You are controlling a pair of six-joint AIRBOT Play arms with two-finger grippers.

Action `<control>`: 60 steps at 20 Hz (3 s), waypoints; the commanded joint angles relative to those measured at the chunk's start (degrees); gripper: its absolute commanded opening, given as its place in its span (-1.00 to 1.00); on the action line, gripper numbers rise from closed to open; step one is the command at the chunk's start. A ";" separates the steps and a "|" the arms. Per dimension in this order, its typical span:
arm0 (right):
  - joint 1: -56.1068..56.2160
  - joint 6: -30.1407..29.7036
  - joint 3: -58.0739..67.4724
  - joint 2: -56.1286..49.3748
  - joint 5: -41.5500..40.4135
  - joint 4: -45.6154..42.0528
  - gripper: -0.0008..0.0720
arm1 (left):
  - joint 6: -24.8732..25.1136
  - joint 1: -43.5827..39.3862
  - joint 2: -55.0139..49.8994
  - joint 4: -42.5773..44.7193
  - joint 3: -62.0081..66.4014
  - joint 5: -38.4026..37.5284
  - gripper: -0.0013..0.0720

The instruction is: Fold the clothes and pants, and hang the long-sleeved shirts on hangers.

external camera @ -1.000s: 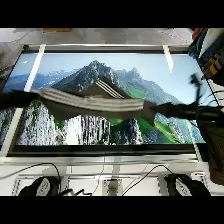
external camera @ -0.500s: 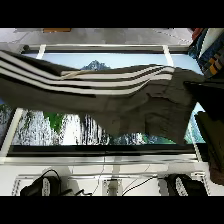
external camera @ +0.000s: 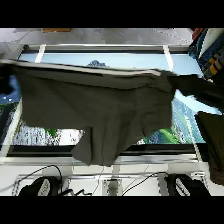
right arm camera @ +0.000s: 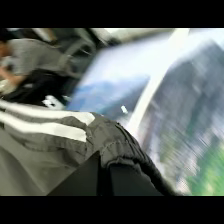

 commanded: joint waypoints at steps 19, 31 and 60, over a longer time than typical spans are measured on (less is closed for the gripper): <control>-2.71 1.84 6.16 -25.68 18.45 -43.71 -0.90 | -30.51 -29.68 -25.62 17.92 -1.09 -29.55 -0.96; -2.71 1.68 5.51 -26.25 29.57 -64.28 -0.49 | -31.36 -43.63 -40.11 25.27 -1.14 -28.63 -0.70; -21.81 -21.38 7.80 -50.05 13.64 -37.07 0.59 | -38.03 -33.46 -35.34 25.07 2.67 -24.37 0.92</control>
